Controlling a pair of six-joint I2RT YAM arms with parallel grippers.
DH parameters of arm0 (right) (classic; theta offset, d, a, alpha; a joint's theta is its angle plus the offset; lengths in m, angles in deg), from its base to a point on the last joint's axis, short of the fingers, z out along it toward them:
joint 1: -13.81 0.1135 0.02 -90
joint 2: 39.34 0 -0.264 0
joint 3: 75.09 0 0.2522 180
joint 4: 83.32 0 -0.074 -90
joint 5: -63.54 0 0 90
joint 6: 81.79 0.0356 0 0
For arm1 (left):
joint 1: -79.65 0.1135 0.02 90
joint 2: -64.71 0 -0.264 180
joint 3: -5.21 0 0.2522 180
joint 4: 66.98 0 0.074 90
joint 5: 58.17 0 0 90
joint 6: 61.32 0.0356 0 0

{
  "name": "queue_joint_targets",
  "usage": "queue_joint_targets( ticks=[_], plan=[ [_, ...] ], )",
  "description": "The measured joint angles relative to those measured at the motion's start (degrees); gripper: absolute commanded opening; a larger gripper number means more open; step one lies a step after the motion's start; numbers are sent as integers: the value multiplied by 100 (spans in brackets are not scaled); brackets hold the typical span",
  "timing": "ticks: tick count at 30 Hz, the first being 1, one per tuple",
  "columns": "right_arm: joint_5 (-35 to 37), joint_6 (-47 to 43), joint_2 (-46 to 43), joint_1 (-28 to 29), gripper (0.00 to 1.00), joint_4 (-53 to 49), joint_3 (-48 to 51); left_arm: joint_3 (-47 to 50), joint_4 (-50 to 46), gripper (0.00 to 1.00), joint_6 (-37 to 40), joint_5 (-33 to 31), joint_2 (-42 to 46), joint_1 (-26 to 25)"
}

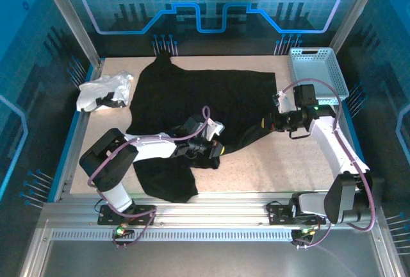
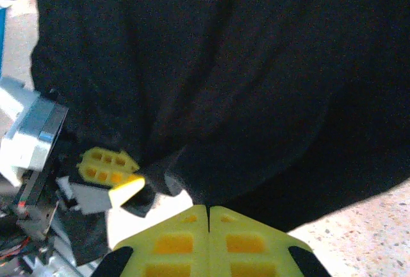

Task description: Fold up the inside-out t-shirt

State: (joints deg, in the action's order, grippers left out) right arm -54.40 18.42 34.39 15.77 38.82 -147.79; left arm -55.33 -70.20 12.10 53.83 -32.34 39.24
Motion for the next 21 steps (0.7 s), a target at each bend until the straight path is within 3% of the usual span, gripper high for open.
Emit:
queue_joint_targets(
  ticks=[6, 13, 18, 21],
  plan=[
    [-363, -85, 81, -57, 0, -42, 0, 7, 120, 0, -52, 116, 0, 238],
    [-157, 162, 181, -560, 0, 264, 0, -254, 63, 2, 11, 79, -245, -20],
    [505, 466, 205, -1102, 0, 627, -33, -953, 2, 42, 24, -92, -627, -420],
    [887, 575, 227, -1174, 0, 791, -76, -1051, -101, 55, 48, -339, -487, -444]
  ],
)
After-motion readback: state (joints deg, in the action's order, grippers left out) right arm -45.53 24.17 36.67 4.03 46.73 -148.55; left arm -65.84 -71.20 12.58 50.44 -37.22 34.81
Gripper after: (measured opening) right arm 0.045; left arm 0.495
